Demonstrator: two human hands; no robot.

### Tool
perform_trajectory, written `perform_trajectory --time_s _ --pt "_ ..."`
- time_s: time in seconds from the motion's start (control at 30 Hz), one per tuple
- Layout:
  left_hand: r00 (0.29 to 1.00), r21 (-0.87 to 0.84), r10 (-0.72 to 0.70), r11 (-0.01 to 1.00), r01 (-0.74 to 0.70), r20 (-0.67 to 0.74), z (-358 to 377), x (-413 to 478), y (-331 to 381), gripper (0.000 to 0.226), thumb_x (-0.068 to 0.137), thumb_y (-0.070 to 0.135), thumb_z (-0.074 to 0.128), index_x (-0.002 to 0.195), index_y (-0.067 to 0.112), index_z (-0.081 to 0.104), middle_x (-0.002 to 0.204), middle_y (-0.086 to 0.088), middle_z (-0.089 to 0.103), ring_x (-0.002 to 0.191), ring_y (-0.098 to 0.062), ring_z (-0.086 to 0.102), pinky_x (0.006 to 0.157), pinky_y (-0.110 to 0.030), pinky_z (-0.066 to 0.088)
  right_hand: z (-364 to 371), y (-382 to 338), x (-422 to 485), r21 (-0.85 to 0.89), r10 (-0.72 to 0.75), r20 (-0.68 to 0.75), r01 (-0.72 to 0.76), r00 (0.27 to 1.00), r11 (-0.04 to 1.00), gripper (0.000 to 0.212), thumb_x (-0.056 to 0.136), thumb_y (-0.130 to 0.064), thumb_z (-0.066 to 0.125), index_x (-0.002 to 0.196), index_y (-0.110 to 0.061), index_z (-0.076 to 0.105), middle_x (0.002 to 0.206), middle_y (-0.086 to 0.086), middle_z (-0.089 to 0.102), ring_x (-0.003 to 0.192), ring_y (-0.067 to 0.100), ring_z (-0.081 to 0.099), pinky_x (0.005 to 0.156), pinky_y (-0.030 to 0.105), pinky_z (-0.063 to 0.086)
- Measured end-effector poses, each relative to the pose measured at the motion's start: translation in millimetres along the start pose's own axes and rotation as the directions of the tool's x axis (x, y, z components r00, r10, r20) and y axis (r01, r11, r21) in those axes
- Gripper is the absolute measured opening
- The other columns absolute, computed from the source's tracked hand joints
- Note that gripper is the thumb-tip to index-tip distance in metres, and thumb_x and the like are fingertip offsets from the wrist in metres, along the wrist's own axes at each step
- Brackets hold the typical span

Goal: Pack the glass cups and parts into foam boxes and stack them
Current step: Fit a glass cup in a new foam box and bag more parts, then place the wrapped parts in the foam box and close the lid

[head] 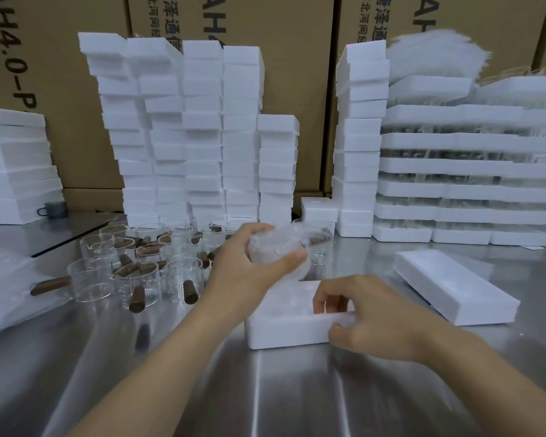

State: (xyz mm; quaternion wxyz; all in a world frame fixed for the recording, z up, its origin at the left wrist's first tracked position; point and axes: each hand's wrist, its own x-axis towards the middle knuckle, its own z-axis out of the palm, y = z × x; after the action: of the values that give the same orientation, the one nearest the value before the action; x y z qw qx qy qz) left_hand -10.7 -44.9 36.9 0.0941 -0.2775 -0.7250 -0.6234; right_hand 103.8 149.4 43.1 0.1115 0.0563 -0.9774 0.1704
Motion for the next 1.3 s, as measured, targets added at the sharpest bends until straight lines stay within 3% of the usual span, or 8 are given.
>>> perform_trajectory --time_s 0.1,0.23,0.37,0.63,0.9,1.07,1.2,1.3 --pt "0.992 0.125 -0.045 0.992 0.030 0.117 3 -1 -7 0.072 0.057 0.072 0.090 0.119 0.043 0.066 0.122 0.019 0.068 0.110 -0.003 0.065 0.090 -0.024 0.051 -1 2 1 0.006 0.010 0.000 -0.010 1.000 1.000 0.018 0.079 -0.028 0.068 0.094 -0.037 0.067 0.092 -0.014 0.069 0.091 0.005 0.063 0.077 0.024 0.053" --pt "0.981 0.276 -0.077 0.961 0.025 0.177 2 -4 -7 0.072 0.048 0.085 0.076 0.107 0.048 0.060 0.114 0.029 0.062 0.101 0.012 0.058 0.079 -0.019 0.043 0 4 3 0.037 0.012 0.004 -0.012 1.000 0.999 0.019 0.079 -0.026 0.070 0.096 -0.035 0.071 0.091 -0.016 0.070 0.091 0.003 0.063 0.078 0.023 0.053" --pt "0.978 0.378 -0.100 0.925 0.023 0.185 -3 -4 -8 0.074 0.050 0.086 0.076 0.109 0.046 0.056 0.115 0.025 0.061 0.102 0.005 0.058 0.077 -0.024 0.045 1 9 4 0.048 0.015 -0.007 -0.014 1.000 0.999 0.014 0.079 -0.031 0.073 0.093 -0.035 0.073 0.091 -0.015 0.073 0.090 0.003 0.066 0.075 0.020 0.053" --pt "0.914 0.468 -0.234 0.882 0.057 0.330 -7 -3 -8 0.067 0.086 0.054 0.085 0.141 0.049 0.049 0.147 0.016 0.052 0.134 -0.011 0.049 0.107 -0.034 0.041 2 19 10 0.168 0.035 -0.346 0.025 0.937 0.985 0.006 0.090 -0.033 0.069 0.084 -0.034 0.068 0.087 -0.015 0.071 0.091 0.004 0.064 0.074 0.022 0.050" --pt "0.866 0.504 -0.301 0.861 0.067 0.400 -7 -4 -9 0.081 0.096 0.064 0.066 0.164 0.045 0.027 0.174 0.011 0.028 0.160 -0.017 0.026 0.127 -0.042 0.027 14 24 11 0.172 0.131 -0.205 -0.096 0.970 0.980 0.020 0.090 -0.047 0.075 0.107 -0.039 0.071 0.095 -0.016 0.072 0.095 -0.003 0.065 0.085 0.016 0.049" --pt "0.863 0.555 -0.288 0.832 0.010 0.416 -9 -7 -7 0.084 0.090 0.082 0.056 0.161 0.053 0.021 0.173 0.012 0.029 0.159 -0.020 0.025 0.121 -0.043 0.024 10 18 9 0.245 0.133 -0.206 -0.081 0.969 0.966 0.008 0.088 -0.032 0.081 0.091 -0.030 0.074 0.087 -0.009 0.074 0.087 0.005 0.067 0.080 0.020 0.051" --pt "0.848 0.560 -0.327 0.827 0.044 0.416 -7 -5 -3 0.065 0.096 0.072 0.056 0.150 0.050 0.027 0.165 0.007 0.037 0.132 -0.018 0.035 0.099 -0.037 0.024 10 16 8 0.256 0.151 -0.180 -0.102 0.972 0.961 0.010 0.087 -0.028 0.081 0.088 -0.028 0.071 0.088 -0.009 0.072 0.086 0.006 0.065 0.075 0.013 0.046" --pt "0.840 0.551 -0.346 0.831 0.068 0.418 -8 -4 0 0.064 0.099 0.065 0.057 0.153 0.045 0.029 0.165 0.005 0.038 0.144 -0.024 0.037 0.101 -0.040 0.030 9 15 8 0.297 0.152 -0.166 -0.098 0.974 0.950 0.009 0.086 -0.028 0.080 0.087 -0.027 0.071 0.088 -0.008 0.072 0.087 0.006 0.065 0.076 0.016 0.047"
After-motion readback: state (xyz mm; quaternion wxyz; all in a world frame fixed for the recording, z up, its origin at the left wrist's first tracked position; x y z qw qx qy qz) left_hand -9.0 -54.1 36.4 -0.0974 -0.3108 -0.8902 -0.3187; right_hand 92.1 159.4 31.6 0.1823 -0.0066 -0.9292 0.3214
